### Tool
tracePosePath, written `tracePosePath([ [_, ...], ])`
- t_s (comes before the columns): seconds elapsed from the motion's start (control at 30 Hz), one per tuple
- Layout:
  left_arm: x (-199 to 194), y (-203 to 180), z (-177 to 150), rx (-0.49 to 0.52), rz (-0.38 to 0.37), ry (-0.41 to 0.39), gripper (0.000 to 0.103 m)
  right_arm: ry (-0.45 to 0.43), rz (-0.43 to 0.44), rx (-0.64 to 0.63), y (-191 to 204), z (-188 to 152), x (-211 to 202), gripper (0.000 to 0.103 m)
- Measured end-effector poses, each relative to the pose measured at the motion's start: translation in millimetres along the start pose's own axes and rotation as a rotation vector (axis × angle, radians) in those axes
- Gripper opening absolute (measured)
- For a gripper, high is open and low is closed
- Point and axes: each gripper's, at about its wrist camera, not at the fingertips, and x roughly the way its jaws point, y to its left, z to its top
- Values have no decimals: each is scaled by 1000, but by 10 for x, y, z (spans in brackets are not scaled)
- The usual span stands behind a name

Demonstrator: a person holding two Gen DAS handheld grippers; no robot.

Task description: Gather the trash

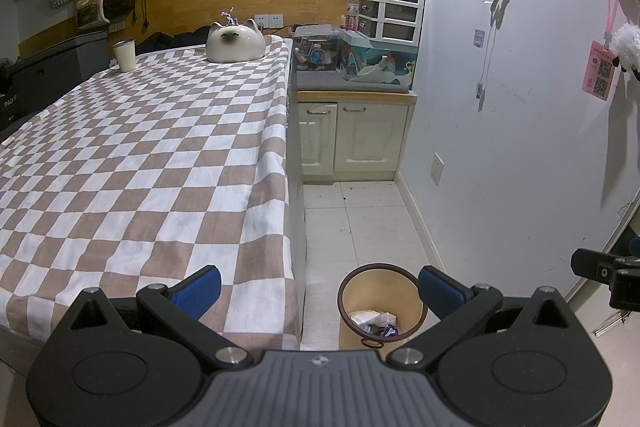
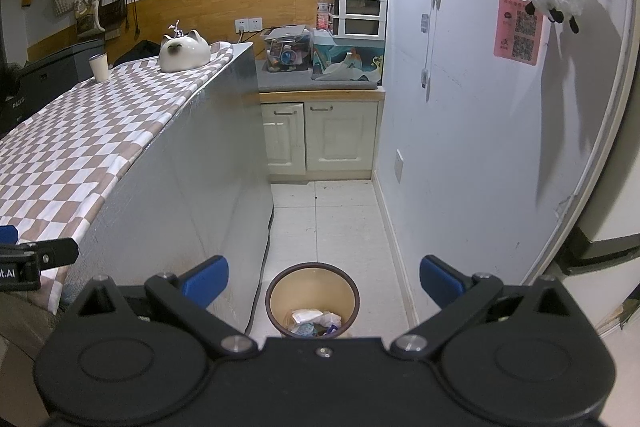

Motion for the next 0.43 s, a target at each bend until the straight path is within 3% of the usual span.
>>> tracePosePath([
  [0.43, -2, -13, 2, 1, -2, 0, 103, 1, 1, 2, -5, 1, 2, 103],
])
